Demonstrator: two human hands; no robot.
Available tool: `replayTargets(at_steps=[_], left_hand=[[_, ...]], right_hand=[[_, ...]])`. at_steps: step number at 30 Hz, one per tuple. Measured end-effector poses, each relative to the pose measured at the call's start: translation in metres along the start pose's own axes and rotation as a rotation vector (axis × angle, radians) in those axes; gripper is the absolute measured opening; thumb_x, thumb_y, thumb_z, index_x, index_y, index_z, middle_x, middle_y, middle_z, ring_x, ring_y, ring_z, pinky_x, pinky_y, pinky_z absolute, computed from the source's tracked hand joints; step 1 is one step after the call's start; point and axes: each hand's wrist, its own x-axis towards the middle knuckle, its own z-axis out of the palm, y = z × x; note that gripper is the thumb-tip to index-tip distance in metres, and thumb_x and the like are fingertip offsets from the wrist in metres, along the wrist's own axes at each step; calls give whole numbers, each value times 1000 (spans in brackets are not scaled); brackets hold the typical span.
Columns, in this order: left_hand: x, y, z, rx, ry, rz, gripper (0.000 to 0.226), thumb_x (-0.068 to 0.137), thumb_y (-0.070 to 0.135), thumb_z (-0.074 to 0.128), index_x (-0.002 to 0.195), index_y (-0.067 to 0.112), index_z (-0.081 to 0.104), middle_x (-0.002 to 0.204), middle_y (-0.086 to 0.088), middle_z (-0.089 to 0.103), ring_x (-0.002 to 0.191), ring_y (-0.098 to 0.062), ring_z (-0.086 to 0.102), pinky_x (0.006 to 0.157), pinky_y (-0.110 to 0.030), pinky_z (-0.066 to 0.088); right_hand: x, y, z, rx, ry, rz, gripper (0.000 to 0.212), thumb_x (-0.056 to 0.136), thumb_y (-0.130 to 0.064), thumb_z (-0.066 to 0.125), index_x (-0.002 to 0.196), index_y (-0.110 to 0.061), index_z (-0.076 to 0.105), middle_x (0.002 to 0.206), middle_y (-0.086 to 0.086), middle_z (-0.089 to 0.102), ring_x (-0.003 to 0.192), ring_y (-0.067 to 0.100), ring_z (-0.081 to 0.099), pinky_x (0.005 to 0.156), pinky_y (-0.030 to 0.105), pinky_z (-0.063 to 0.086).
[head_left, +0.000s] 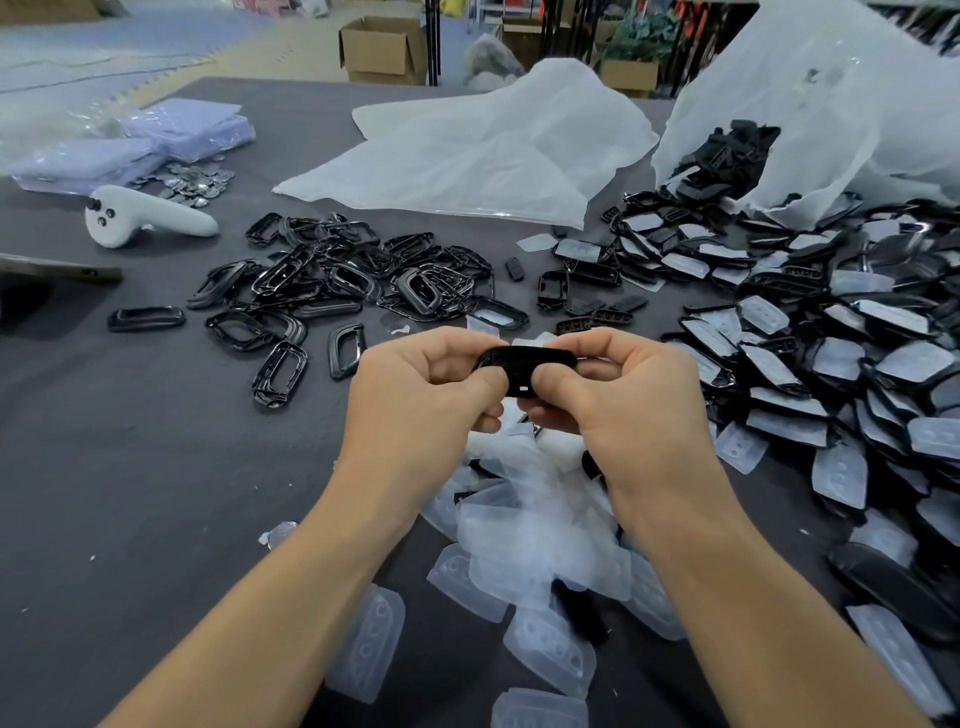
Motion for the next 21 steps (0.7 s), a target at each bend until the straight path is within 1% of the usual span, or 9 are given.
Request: replayTargets(at_steps=[4, 9, 11, 14, 16, 17, 18, 19, 21], left_hand=[[0, 0, 1, -13, -36, 9, 29, 86, -7, 74, 86, 22, 79, 62, -3, 70, 50, -13, 59, 52, -22, 54], [3, 3, -3, 27, 26, 0, 27, 83, -9, 76, 83, 18, 80, 63, -12, 73, 46, -16, 59, 47, -24, 50], [1, 2, -6, 207, 28, 85, 27, 83, 0, 77, 81, 27, 79, 61, -4, 72, 47, -16, 59, 49, -26, 49], [-7, 5, -5, 591, -72, 237, 14, 79, 26, 71, 84, 40, 74, 59, 14, 66, 50, -5, 57, 50, -16, 42], [-8, 8, -5, 736, -95, 248, 10, 78, 38, 66, 86, 43, 71, 63, 22, 67, 56, -3, 60, 54, -21, 45], [-6, 8, -5, 767, -83, 246, 6, 80, 39, 68, 85, 42, 70, 65, 24, 67, 57, -2, 61, 57, -22, 47], [-4, 6, -7, 772, -58, 246, 4, 83, 36, 71, 83, 40, 68, 65, 25, 67, 58, -2, 62, 59, -19, 47], [-2, 3, -8, 761, -20, 247, 10, 86, 31, 73, 81, 38, 66, 65, 26, 67, 59, -3, 62, 57, -14, 43], [3, -4, -12, 695, 57, 213, 16, 88, 24, 70, 80, 34, 60, 65, 23, 68, 63, -5, 62, 58, -15, 42]], right_hand=[[0, -1, -1, 20, -30, 26, 19, 83, 11, 74, 92, -6, 73, 71, 12, 76, 63, 28, 76, 59, 28, 61], [-3, 0, 3, -102, -47, -86, 17, 86, 5, 72, 87, -12, 73, 68, 9, 75, 61, 26, 75, 62, 37, 64], [-3, 1, 3, -135, -60, -103, 21, 87, 6, 71, 85, -14, 72, 68, 8, 75, 60, 26, 75, 63, 40, 64], [-4, 2, -1, -260, -106, -170, 27, 86, 6, 72, 81, -21, 73, 69, 3, 76, 60, 21, 75, 65, 39, 64], [-7, 1, -2, -344, -95, -226, 29, 85, 3, 74, 84, -26, 74, 71, -4, 77, 61, 16, 74, 64, 35, 64], [-7, 2, 0, -369, -74, -245, 29, 85, 1, 75, 89, -28, 74, 73, -7, 77, 63, 13, 74, 64, 33, 64], [-8, 2, 2, -392, -48, -259, 30, 85, -2, 76, 94, -30, 74, 77, -10, 77, 66, 10, 74, 66, 32, 63], [-8, 4, 3, -427, -18, -276, 30, 86, -5, 77, 99, -32, 73, 80, -12, 77, 70, 7, 74, 68, 31, 63], [-9, 4, 4, -582, 18, -333, 23, 87, -14, 77, 99, -32, 72, 79, -14, 73, 73, 1, 69, 69, 26, 59]])
